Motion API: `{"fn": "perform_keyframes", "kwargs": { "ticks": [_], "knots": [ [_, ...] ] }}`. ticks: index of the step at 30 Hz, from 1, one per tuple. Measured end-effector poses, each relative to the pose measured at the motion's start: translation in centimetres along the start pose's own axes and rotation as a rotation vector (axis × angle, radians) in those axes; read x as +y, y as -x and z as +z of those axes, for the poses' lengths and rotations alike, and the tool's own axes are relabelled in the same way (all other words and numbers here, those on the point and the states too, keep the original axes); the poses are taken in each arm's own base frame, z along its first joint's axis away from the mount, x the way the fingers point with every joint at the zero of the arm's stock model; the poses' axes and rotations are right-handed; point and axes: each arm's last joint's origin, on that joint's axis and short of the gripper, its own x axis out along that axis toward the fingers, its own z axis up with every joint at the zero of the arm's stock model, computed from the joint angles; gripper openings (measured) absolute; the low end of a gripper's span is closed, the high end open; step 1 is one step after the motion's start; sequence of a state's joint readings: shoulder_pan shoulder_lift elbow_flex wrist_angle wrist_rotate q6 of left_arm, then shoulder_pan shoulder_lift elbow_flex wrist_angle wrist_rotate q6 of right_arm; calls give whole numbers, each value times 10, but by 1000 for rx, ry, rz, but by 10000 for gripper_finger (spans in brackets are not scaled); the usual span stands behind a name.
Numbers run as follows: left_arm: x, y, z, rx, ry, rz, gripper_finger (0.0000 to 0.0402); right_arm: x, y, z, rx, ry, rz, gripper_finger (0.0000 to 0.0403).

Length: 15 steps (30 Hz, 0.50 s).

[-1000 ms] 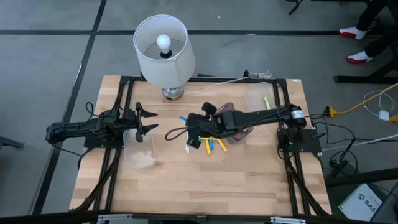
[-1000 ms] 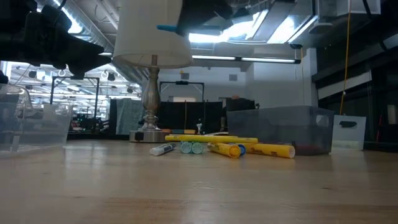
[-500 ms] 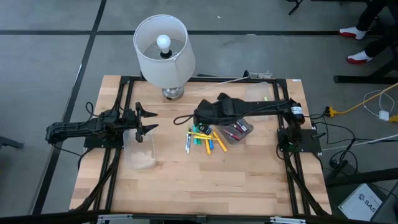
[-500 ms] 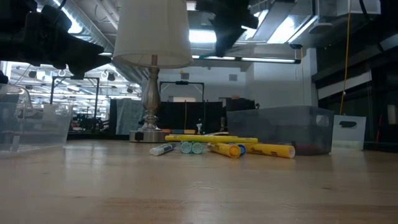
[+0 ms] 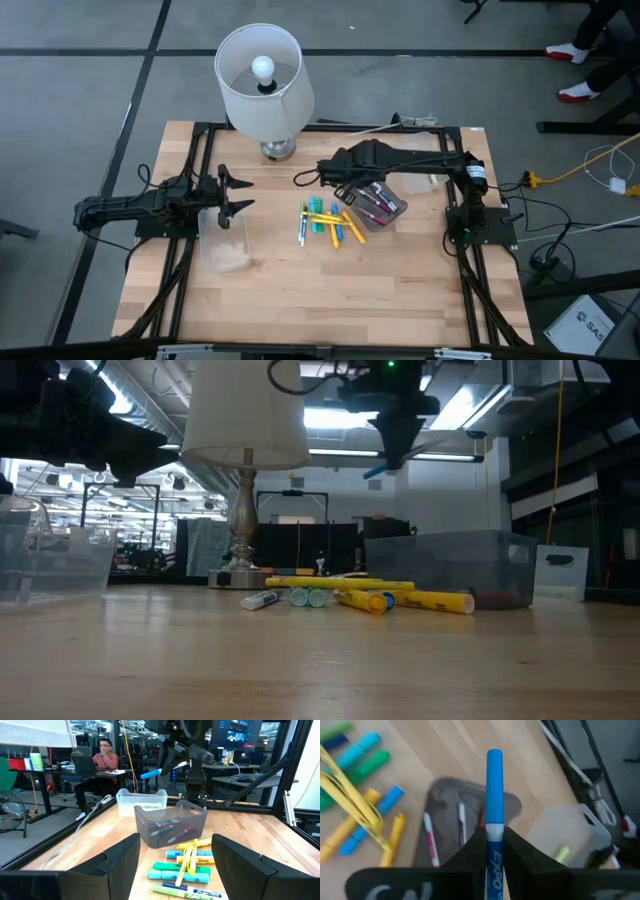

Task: Pick & Place Markers
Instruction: Put the light blue marker pen into the black bin

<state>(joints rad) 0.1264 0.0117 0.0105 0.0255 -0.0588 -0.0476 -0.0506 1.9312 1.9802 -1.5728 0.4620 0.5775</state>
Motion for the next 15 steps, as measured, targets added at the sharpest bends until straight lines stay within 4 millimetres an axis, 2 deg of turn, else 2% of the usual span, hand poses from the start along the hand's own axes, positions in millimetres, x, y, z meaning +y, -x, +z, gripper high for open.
{"fn": "perform_keyframes", "kwargs": {
  "ticks": [15],
  "knots": [
    [0, 0, 0, 0, 1, 0, 242, -7, -9, 3, 43, -16, 14, 41]
  ]
}}
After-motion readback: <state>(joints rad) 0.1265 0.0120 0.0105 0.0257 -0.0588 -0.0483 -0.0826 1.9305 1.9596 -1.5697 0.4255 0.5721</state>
